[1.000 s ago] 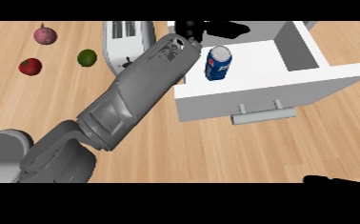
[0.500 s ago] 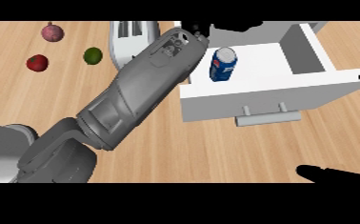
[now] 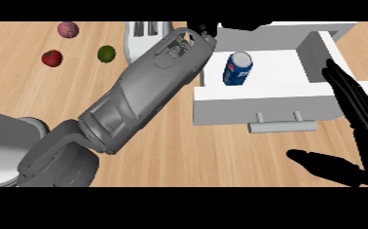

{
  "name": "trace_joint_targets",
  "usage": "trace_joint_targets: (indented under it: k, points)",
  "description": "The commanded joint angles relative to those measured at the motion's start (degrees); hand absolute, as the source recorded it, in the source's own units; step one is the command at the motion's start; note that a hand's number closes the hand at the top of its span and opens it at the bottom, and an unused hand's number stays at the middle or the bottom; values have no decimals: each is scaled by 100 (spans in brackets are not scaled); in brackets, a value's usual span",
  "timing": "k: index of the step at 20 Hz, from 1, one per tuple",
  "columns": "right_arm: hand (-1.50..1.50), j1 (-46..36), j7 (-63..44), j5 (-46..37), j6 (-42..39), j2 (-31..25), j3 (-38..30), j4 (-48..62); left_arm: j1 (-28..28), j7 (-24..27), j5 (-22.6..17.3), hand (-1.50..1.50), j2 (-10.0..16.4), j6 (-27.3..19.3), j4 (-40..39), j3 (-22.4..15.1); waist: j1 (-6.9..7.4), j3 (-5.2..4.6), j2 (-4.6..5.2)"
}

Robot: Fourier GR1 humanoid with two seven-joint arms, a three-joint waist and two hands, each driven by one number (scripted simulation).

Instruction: Pick up the can, place it into the drawer and close the drawer

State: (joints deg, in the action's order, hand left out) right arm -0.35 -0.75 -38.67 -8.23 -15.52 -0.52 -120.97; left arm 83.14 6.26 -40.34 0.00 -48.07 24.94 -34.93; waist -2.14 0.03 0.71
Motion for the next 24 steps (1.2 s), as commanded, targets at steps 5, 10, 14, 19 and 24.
trace_joint_targets:
  k: [5,10,14,19,24]
  points:
    - [-150,-432,292,-1508,575,-139,479,1632,18,-203,65,-150,319,266,168,208,237,-1,-40]
    - [-150,-769,83,-2112,1403,551,806,2418,-170,-833,399,-150,355,-125,764,-7,303,-1,-93]
    - [-150,-964,162,-2280,1961,750,645,3293,-442,-1202,482,-150,1163,265,1444,-76,411,-2,-117]
    - [-150,-1570,678,-2240,2628,637,159,4725,-888,-1415,670,-150,1398,33,2139,-166,516,1,-109]
    - [-150,-2009,807,-2592,3210,698,55,5716,-1108,-1573,738,-150,1718,194,2476,-154,551,5,-63]
